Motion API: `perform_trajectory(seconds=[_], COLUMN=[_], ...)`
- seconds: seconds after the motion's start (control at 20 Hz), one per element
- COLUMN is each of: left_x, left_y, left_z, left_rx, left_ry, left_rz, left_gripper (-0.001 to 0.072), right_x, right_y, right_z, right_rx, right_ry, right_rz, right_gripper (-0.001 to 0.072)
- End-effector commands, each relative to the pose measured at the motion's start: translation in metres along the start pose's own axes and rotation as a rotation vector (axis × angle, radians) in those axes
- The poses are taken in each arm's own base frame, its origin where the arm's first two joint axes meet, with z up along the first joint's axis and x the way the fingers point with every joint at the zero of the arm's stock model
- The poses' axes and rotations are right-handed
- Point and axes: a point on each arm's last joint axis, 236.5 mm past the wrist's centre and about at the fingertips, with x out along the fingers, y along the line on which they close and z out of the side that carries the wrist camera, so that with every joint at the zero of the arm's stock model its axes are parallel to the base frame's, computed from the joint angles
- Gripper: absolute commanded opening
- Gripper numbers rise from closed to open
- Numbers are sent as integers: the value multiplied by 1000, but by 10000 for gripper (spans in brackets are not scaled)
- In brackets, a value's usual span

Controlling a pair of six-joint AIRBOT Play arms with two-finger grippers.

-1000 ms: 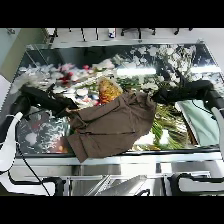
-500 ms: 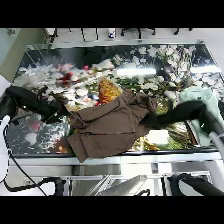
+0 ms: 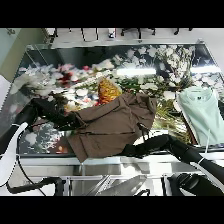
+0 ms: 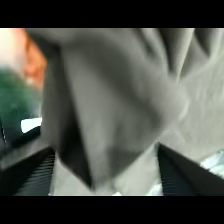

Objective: Fold the shirts.

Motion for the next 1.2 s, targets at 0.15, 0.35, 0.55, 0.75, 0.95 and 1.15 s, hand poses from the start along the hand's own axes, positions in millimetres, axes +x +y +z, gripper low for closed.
perform_trajectory(seconds=[0.15, 0.35, 0.55, 0.75, 0.95, 1.15], left_x=[-2, -28, -69, -99, -113, -126], left_y=[-13, -30, -51, -66, -77, -83], left_z=[29, 32, 49, 58, 60, 61], left_rx=[55, 102, 161, 205, 226, 246], left_ry=[-28, -36, -159, -230, -248, -262], left_rz=[15, 2, -1, -4, -16, -16], left_gripper=[15, 15, 15, 15, 15, 15], right_x=[14, 23, 42, 59, 72, 79], right_y=[11, 21, 21, 38, 58, 58], right_z=[5, 6, 5, 27, 64, 77], right_rx=[40, 66, 85, 77, 64, 42], right_ry=[-88, -128, -104, -117, -179, -190], right_rz=[0, 8, -24, -28, -14, -32], right_gripper=[518, 517, 515, 421, 412, 20])
